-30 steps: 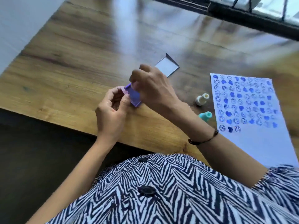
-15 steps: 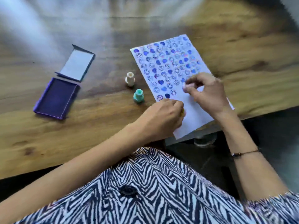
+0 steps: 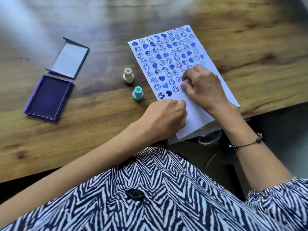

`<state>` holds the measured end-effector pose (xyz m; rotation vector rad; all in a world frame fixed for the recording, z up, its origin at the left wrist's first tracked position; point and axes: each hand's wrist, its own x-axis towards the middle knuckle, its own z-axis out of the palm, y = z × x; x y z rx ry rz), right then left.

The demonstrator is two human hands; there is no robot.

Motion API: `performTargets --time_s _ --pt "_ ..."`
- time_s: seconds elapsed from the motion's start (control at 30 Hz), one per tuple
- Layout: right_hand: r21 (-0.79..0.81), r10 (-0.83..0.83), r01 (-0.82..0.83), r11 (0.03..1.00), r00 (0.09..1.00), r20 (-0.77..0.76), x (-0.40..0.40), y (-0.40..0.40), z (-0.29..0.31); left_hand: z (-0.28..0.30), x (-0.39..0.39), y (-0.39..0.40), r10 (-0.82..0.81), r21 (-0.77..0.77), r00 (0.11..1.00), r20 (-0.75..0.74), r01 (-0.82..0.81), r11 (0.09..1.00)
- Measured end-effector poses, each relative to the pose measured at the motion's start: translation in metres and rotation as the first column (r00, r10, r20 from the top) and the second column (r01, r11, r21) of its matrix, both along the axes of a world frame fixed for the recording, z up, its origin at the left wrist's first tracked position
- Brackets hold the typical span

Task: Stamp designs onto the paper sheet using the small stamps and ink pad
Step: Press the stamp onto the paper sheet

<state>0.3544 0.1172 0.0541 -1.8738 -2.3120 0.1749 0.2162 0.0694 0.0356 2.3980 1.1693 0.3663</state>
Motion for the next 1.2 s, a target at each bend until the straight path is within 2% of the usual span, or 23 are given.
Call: performTargets --time_s 0.2,0.37,0.6,0.67,0.73,0.8,0.87,0.97,1.03,1.13,1.2 --pt "0.027 0.067 -0.074 0.997 0.977 0.2 -0.007 0.001 -0.007 0.007 0.001 0.007 -0.014 -0.026 1.0 -0.027 0.014 1.0" --pt "0.031 0.049 -0.056 0.998 0.98 0.194 -0.011 0.003 -0.01 0.012 0.003 0.009 -0.033 -0.021 0.999 -0.041 0.032 0.999" --pt "-0.015 0.088 -0.087 0.996 0.976 0.198 -0.008 0.004 -0.007 0.018 0.0 0.006 0.027 -0.053 0.998 -0.06 -0.03 0.998" --pt "-0.032 0.064 -0.062 0.998 0.995 0.081 -0.003 0.007 -0.002 0.017 -0.001 0.008 0.038 -0.069 0.998 -0.055 -0.041 0.997" --pt "-0.005 -0.078 0.079 0.997 0.971 -0.228 0.007 0.007 0.008 0.017 -0.004 0.01 0.047 -0.104 0.998 -0.035 -0.05 0.993" --pt "-0.001 -0.221 0.258 0.966 0.826 -0.518 0.018 0.0 0.022 0.016 -0.009 0.01 0.051 -0.149 0.999 0.017 -0.048 0.988" --pt "-0.092 -0.302 0.333 0.939 0.661 -0.687 0.025 -0.012 0.033 0.015 -0.014 0.007 0.102 -0.224 0.982 0.162 -0.064 0.973" --pt "-0.252 -0.337 0.232 0.939 0.486 -0.807 0.018 -0.028 0.04 0.019 -0.02 0.003 0.302 -0.445 0.834 0.462 -0.076 0.892" --pt "-0.297 -0.327 0.136 0.945 0.424 -0.845 0.007 -0.037 0.04 0.021 -0.023 0.004 0.43 -0.568 0.713 0.553 -0.055 0.821" --pt "-0.274 -0.272 0.051 0.96 0.39 -0.88 -0.01 -0.045 0.038 0.024 -0.027 0.005 0.557 -0.667 0.557 0.616 -0.007 0.745" --pt "-0.243 -0.237 0.038 0.969 0.411 -0.88 -0.017 -0.047 0.037 0.025 -0.028 0.005 0.583 -0.68 0.505 0.636 0.01 0.733"
